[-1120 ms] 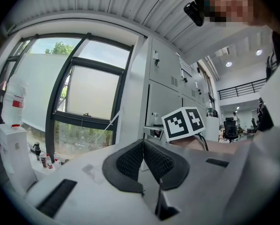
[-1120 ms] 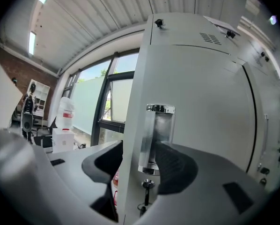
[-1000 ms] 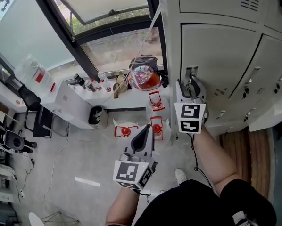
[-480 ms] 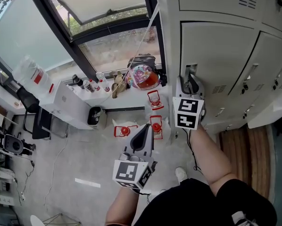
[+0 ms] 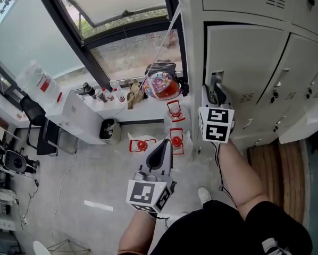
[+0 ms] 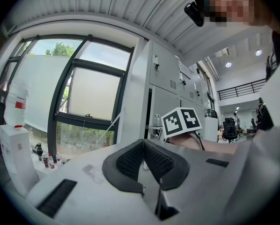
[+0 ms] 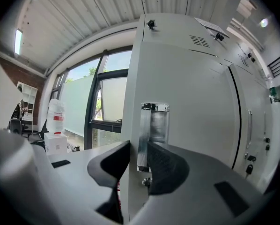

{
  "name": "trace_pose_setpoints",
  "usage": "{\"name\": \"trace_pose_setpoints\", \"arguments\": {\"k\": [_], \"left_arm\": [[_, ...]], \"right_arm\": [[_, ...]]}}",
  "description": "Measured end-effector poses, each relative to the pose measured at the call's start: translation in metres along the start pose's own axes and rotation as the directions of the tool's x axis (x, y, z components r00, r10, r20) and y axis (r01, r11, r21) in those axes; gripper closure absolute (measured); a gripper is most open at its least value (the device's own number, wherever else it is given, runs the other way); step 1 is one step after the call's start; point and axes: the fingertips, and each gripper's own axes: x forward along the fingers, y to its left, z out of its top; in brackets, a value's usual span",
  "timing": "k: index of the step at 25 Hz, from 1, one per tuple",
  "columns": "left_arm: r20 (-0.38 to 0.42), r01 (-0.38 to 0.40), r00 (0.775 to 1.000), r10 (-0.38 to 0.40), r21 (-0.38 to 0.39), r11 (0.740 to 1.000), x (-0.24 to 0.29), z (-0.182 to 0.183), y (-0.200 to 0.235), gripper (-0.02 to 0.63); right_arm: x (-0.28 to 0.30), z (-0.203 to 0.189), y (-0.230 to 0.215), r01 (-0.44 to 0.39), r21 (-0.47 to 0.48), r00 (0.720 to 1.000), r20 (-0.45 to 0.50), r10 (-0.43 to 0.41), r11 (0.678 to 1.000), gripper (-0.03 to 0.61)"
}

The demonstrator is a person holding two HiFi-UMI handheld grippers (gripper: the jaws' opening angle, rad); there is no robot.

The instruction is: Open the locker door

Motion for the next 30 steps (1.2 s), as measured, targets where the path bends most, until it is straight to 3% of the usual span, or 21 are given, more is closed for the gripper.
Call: {"name": "trace_pose_setpoints", "arguments": {"k": [17, 30], "left_arm": [[-0.002, 0.123, 0.992, -0.123, 0.002, 0.992, -0.037, -0.009, -0.062, 0.597], [0.008, 0.213, 0.977, -0.214, 0.012, 0.977, -0.05, -0.006, -0.1, 0.597]], "right_arm": [[-0.096, -0.012, -0.019, -0.147, 0.042, 0.989, 0.041, 0.146, 0.988, 0.408], [-0.149, -0.02, -0.05, -0.114, 0.021, 0.993, 0.028, 0.114, 0.993, 0.399]]}}
